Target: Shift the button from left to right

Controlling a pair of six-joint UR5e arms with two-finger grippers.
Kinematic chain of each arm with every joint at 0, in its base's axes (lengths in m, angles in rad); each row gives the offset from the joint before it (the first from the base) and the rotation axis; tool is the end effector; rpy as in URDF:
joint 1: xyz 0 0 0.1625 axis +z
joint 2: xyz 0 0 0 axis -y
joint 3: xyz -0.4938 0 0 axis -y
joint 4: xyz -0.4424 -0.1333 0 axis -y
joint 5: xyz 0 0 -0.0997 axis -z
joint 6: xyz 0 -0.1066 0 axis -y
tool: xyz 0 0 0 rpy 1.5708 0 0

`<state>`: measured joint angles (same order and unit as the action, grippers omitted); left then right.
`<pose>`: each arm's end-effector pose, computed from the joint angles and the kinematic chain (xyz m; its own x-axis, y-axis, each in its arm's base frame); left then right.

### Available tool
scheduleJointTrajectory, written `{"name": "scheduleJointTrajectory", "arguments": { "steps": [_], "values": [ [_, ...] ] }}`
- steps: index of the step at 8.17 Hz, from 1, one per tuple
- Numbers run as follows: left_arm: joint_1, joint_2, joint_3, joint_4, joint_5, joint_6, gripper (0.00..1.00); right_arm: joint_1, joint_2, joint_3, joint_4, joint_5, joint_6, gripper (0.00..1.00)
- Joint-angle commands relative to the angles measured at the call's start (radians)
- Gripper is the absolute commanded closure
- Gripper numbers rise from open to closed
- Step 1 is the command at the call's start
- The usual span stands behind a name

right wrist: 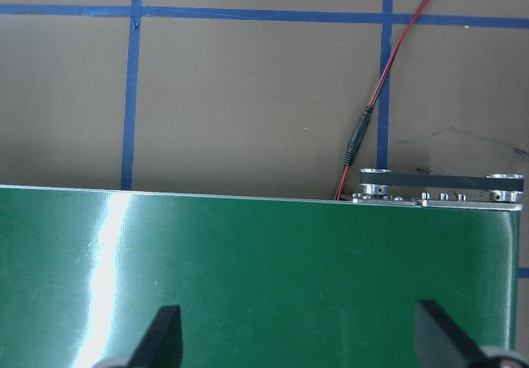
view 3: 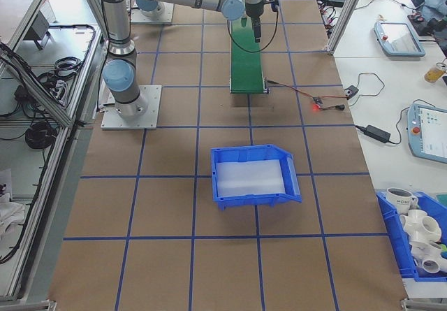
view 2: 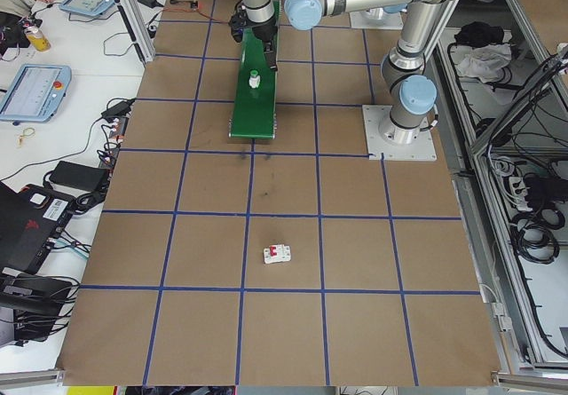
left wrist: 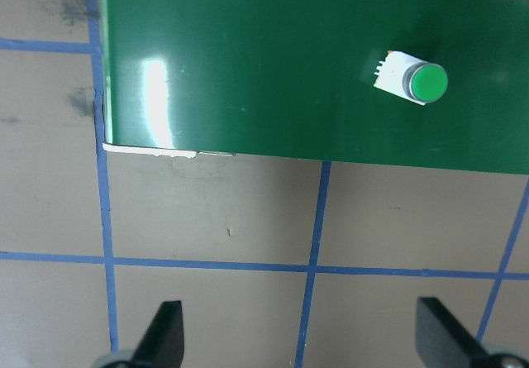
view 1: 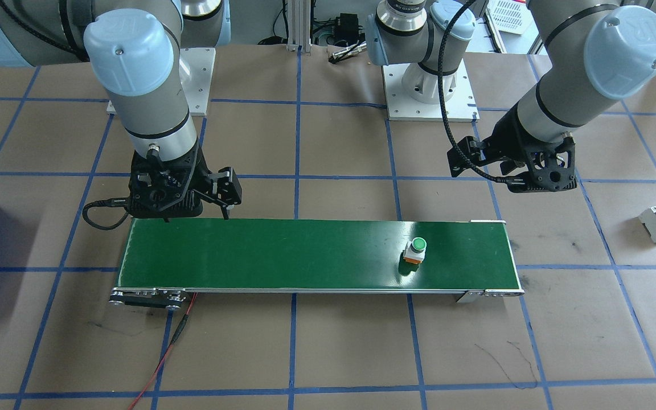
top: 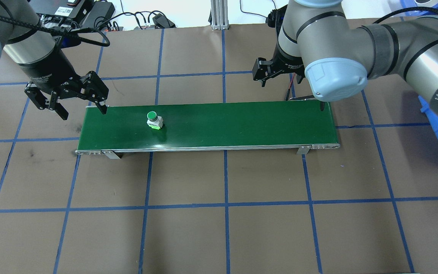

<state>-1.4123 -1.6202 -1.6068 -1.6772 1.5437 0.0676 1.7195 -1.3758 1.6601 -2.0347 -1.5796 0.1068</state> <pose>-0.0488 -0.5574 0.4943 -0.9945 -0.0970 0.0394 -0.0880 0.9781 0.1884 0.2253 -0.6108 0.4358 -0.9991 -0.0420 -0.0104 -0.0395 0.9831 -0.1785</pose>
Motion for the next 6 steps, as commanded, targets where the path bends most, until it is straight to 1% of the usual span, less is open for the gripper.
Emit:
{"name": "scheduleJointTrajectory", "arguments": {
  "steps": [1,2,3,4,5,6],
  "values": [
    [-0.001,0.028,-0.013,0.002,0.021,0.001,0.0,0.0,0.014,0.023,-0.039,0.007,0.004,0.0],
    [-0.001,0.04,-0.005,-0.008,0.021,0.001,0.0,0.0,0.018,0.027,-0.032,0.01,0.001,0.0],
    [-0.001,0.043,-0.002,-0.009,0.022,0.0,0.0,0.0,0.061,0.056,-0.029,0.133,-0.007,0.0],
    [-0.001,0.042,-0.001,-0.004,0.022,0.0,0.0,-0.001,0.082,0.061,-0.053,0.27,-0.016,0.0],
    [-0.001,0.043,-0.001,0.002,0.019,0.0,0.0,-0.012,0.087,0.063,-0.065,0.267,-0.01,0.0],
    [-0.001,0.04,-0.002,0.01,0.016,-0.005,0.0,-0.015,0.096,0.066,-0.062,0.294,0.048,0.0]
  ]
}}
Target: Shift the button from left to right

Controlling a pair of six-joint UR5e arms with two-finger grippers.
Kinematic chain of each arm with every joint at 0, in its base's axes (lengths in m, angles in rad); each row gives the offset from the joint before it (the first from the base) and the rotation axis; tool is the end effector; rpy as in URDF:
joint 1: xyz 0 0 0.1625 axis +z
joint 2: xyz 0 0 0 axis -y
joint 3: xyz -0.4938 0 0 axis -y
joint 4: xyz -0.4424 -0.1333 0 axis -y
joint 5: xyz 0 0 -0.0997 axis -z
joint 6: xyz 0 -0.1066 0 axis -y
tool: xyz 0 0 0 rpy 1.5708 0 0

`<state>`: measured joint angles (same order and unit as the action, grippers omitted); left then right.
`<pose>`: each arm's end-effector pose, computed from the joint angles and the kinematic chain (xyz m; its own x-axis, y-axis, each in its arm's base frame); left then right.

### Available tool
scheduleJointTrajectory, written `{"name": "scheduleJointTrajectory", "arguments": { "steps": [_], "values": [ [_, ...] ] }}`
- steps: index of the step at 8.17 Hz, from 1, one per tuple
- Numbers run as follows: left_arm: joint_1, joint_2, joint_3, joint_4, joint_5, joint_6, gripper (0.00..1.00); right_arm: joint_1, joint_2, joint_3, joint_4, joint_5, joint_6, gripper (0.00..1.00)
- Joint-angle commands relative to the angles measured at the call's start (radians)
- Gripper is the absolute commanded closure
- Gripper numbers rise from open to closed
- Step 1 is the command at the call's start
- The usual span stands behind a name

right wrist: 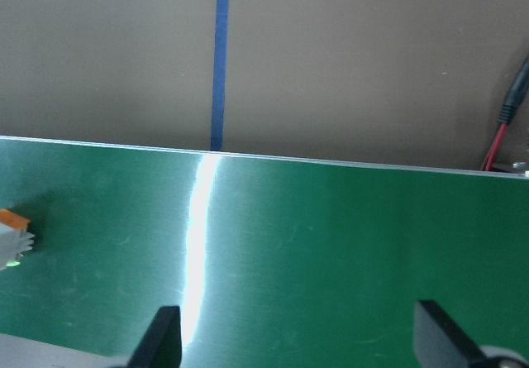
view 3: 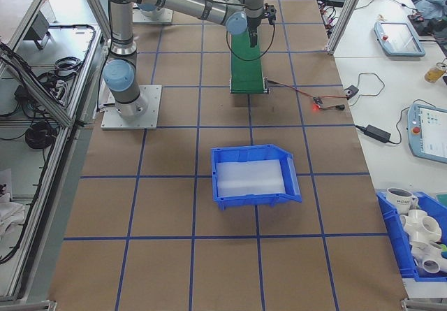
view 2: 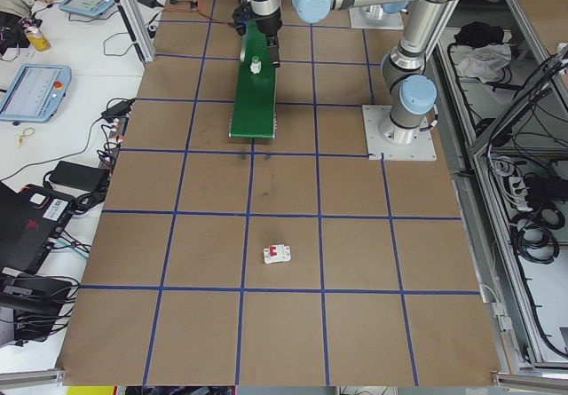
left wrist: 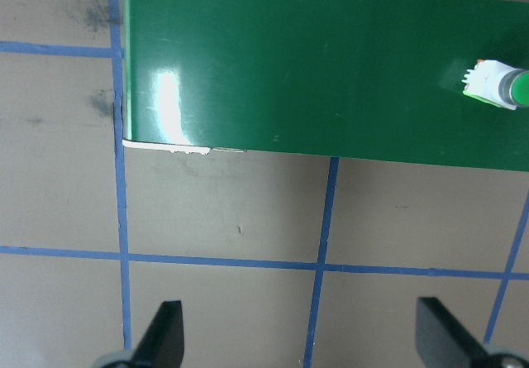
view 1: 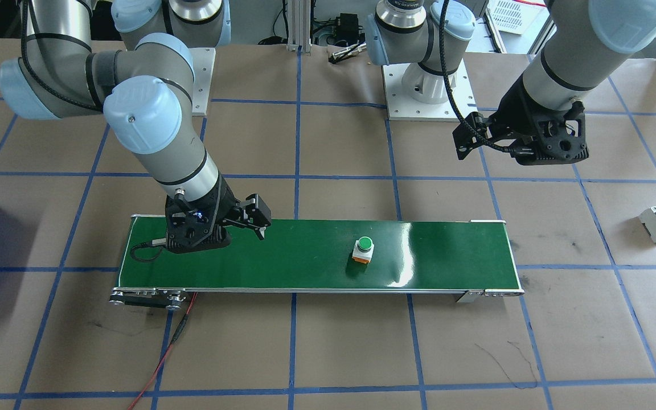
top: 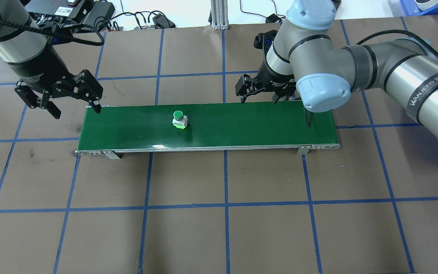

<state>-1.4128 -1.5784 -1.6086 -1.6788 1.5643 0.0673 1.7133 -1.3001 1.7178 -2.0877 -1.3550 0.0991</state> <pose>-0.0493 -0.5424 0.5156 -0.9956 -0.0923 0.0167 -0.0887 0.9844 0.1520 0.2463 -0.6172 0.3651 -0.9731 -0.0615 -0.2218 -0.0453 0.9960 -0.0775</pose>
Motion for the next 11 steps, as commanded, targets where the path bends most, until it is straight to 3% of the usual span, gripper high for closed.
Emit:
{"name": "scheduleJointTrajectory", "arguments": {
  "steps": [1,2,3,4,5,6,7,8,10,11],
  "values": [
    [0.0,-0.002,0.001,0.02,0.0,-0.003,0.0,-0.008,0.028,0.008,-0.031,0.11,0.211,0.0],
    [0.0,0.008,-0.008,0.022,0.003,0.0,0.0,-0.008,0.031,0.005,-0.057,0.15,0.328,0.0],
    [0.0,0.024,-0.01,0.022,0.008,0.0,0.0,-0.008,0.03,0.006,-0.055,0.142,0.378,0.0],
    [0.0,0.038,-0.011,0.022,0.008,0.0,0.0,-0.008,0.035,0.005,-0.039,0.107,0.373,0.0],
    [0.0,0.038,-0.014,0.042,0.005,-0.003,0.0,-0.017,0.036,-0.01,0.003,0.027,0.375,0.0],
    [0.0,0.04,-0.023,0.05,0.008,-0.004,0.0,-0.077,0.036,-0.023,0.014,0.008,0.351,0.0],
    [0.0,0.043,-0.024,0.048,0.017,-0.006,0.0,-0.142,0.032,-0.026,0.076,0.019,0.312,0.0],
    [-0.002,0.026,-0.024,0.05,0.083,-0.006,0.0,-0.143,0.025,-0.02,0.124,0.022,0.318,0.0],
    [-0.002,0.014,-0.025,0.117,0.103,-0.015,0.0,-0.143,0.032,-0.015,0.158,0.043,0.205,0.0],
    [-0.003,0.017,-0.022,0.137,0.105,-0.014,0.0,-0.136,0.021,-0.014,0.175,0.125,0.288,0.0]
  ]
}}
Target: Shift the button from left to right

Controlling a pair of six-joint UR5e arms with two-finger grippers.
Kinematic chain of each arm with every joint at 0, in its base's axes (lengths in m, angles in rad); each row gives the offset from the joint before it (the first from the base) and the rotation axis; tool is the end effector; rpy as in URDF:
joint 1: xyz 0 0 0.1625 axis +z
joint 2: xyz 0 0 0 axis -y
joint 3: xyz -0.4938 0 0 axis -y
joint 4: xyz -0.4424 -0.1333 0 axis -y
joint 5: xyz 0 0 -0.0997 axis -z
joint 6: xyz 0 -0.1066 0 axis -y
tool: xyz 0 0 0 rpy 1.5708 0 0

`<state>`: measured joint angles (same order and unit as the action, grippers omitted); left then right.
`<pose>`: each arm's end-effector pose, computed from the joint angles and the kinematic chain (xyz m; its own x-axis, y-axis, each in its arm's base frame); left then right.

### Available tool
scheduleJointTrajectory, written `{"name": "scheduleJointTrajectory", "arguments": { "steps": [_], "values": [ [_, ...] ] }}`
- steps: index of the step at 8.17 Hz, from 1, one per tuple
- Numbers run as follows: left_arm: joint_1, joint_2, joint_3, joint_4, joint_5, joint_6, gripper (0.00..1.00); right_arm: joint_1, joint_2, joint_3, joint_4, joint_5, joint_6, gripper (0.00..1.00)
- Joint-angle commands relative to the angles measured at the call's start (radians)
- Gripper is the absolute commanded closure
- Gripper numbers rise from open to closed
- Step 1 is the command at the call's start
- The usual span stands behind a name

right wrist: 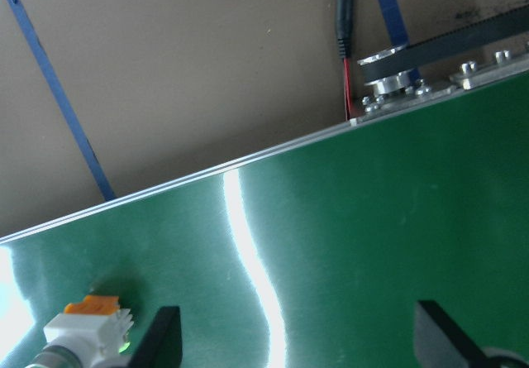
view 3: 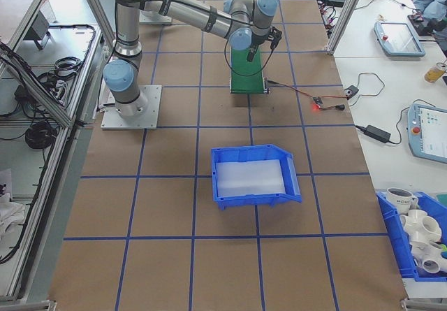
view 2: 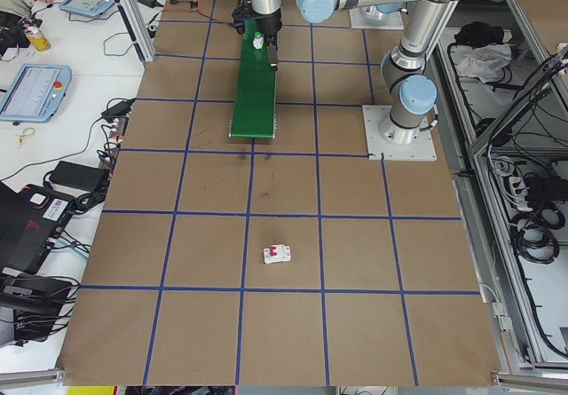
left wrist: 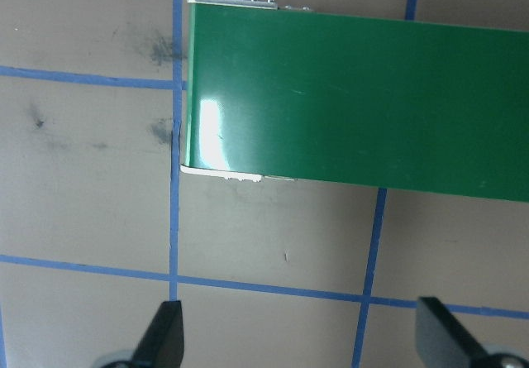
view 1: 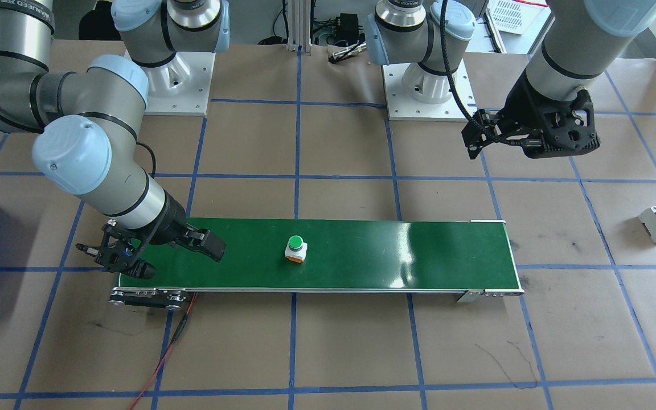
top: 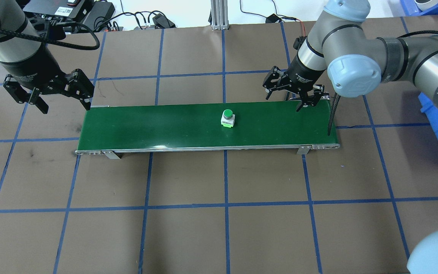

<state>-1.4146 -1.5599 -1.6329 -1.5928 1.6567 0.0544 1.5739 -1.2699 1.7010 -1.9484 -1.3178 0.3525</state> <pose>-0.0405 -0.5410 0.5204 -0.9921 -0.0950 -0.0815 -0.1013 0.9918 0.0777 0.1620 -0.6418 0.3409 -0.9097 0.3545 -0.2161 0.3314 0.9336 0.1365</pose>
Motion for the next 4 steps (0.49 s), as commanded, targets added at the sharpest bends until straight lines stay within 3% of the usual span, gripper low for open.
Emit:
{"name": "scheduleJointTrajectory", "arguments": {
  "steps": [1,4],
  "values": [
    [-0.001,0.01,0.002,0.051,0.017,0.002,0.0,0.049,-0.009,0.002,0.025,0.053,0.093,0.0],
    [-0.012,-0.005,0.004,0.057,0.009,-0.005,0.0,0.106,0.007,0.0,-0.046,0.013,0.114,0.0]
  ]
}}
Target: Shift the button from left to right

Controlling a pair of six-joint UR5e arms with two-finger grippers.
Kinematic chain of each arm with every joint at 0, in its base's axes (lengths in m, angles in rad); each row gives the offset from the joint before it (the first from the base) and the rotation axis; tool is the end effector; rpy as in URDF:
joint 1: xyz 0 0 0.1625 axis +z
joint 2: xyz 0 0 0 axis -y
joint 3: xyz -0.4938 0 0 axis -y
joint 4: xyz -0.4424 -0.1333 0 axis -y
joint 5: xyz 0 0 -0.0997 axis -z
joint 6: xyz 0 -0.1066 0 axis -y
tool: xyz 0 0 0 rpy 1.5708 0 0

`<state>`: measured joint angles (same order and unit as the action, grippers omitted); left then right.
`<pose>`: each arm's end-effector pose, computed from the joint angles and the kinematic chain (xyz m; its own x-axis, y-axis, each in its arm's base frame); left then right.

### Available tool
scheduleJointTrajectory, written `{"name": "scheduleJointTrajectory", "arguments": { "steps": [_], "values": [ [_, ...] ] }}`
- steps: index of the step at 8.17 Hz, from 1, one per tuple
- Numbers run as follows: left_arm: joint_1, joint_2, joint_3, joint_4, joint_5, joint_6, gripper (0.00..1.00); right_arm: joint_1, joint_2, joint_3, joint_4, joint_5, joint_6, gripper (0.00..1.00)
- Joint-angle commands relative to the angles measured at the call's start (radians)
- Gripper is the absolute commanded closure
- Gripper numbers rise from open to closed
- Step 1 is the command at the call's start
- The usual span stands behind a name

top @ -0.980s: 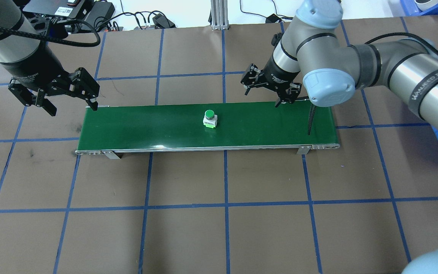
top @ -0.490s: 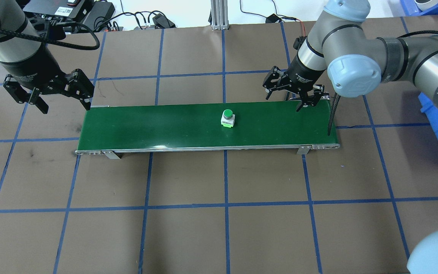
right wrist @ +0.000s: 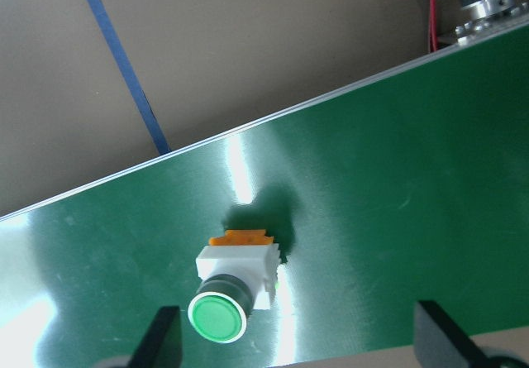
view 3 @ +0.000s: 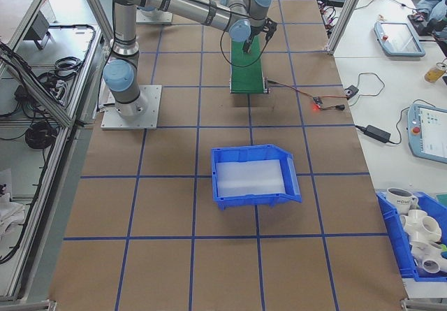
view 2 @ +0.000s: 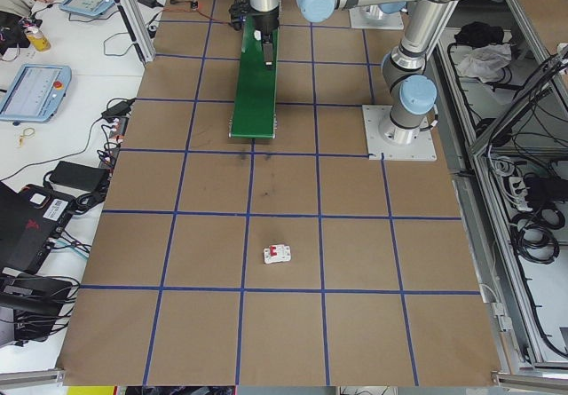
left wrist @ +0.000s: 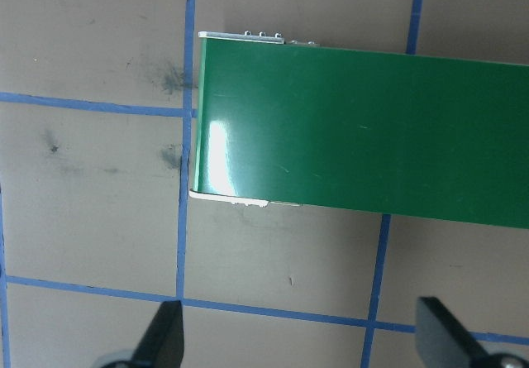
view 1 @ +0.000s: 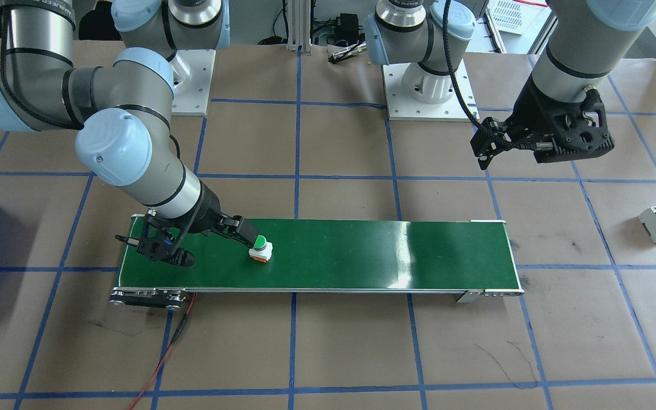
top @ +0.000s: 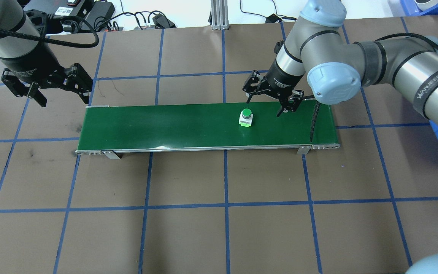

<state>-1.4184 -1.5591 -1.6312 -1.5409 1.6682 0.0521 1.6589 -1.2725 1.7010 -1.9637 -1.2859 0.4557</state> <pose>-0.0405 -0.5463 0.5268 -0.9906 -0.0976 -0.0961 -0.1003 0.9947 0.0238 0.2193 -0.6267 0.3449 -0.8979 0.3712 -0.2366 0.3421 0.9267 0.1556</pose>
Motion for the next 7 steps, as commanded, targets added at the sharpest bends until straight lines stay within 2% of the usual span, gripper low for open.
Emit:
{"name": "scheduleJointTrajectory", "arguments": {
  "steps": [1,3,4,5,6,7],
  "values": [
    [-0.008,0.004,-0.002,0.005,-0.004,-0.002,0.0,0.021,0.027,0.002,-0.038,-0.041,0.003,0.0],
    [-0.01,0.011,0.01,0.005,-0.005,0.0,0.0,0.022,0.067,0.003,-0.067,-0.049,-0.043,0.0],
    [-0.01,0.011,0.004,0.005,-0.007,0.0,0.0,0.022,0.074,0.011,-0.075,-0.076,-0.066,0.03],
    [-0.01,0.01,-0.002,0.005,-0.005,0.0,0.0,0.021,0.088,0.026,-0.075,-0.139,-0.121,0.09],
    [-0.01,0.008,-0.003,0.007,-0.004,0.0,0.0,0.021,0.094,0.026,-0.076,-0.168,-0.156,0.25],
    [-0.01,0.005,-0.003,0.005,-0.005,0.0,0.0,0.021,0.094,0.026,-0.066,-0.225,-0.228,0.46]
  ]
}}
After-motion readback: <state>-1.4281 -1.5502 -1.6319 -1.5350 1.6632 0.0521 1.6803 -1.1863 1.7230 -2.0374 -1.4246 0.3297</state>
